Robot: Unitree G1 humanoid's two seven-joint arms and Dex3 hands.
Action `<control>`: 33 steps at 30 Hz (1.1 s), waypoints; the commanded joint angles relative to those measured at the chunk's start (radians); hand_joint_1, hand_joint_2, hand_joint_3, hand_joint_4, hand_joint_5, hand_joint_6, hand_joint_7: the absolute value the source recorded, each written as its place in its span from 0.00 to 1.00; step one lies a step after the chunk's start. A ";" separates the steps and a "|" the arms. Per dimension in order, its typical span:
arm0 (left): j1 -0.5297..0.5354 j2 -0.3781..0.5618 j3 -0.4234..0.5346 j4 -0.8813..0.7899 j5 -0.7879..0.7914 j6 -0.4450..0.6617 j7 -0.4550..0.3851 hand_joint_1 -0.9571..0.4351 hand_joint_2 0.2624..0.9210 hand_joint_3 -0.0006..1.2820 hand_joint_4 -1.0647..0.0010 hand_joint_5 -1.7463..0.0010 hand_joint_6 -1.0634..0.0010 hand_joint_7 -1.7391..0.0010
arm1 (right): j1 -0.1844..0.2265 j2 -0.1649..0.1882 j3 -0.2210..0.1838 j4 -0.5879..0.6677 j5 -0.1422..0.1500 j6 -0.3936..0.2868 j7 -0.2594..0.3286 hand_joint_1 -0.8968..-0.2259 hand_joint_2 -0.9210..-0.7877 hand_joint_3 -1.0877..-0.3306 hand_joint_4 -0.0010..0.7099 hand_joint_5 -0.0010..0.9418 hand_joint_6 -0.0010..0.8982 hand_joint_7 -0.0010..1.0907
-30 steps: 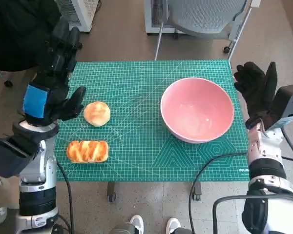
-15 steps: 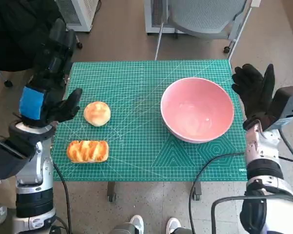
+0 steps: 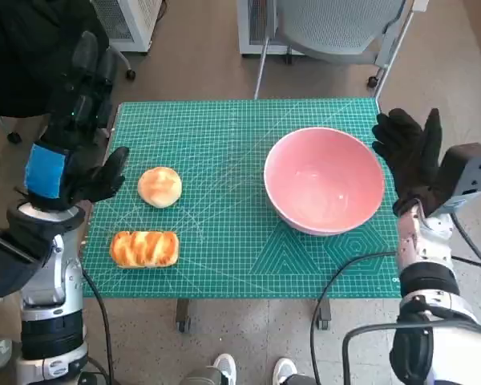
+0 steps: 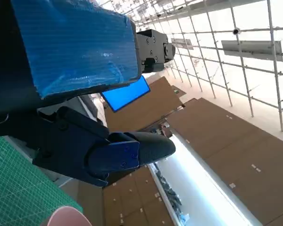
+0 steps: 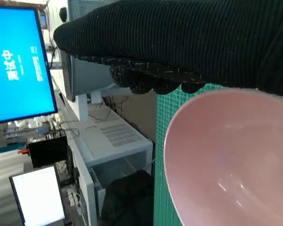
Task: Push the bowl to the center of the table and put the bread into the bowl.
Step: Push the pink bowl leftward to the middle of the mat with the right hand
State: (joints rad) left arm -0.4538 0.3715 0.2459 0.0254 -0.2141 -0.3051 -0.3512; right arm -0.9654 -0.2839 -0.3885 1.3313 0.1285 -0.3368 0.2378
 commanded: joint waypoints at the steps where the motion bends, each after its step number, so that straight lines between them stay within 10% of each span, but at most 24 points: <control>1: 0.008 0.008 0.006 -0.004 -0.009 0.000 0.001 0.23 1.00 0.40 1.00 1.00 0.99 0.98 | 0.027 0.021 0.005 0.016 -0.012 0.018 0.000 0.21 0.00 0.17 0.43 0.00 0.38 0.03; 33: 0.053 0.016 0.029 -0.029 -0.036 0.002 -0.005 0.23 1.00 0.39 1.00 1.00 1.00 0.96 | 0.012 0.092 -0.008 0.013 -0.005 -0.001 0.038 0.29 0.00 0.14 0.46 0.01 0.40 0.03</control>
State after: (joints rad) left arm -0.4140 0.3789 0.2676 0.0166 -0.2343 -0.3048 -0.3515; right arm -0.9664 -0.2072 -0.3933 1.3303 0.1222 -0.3512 0.2724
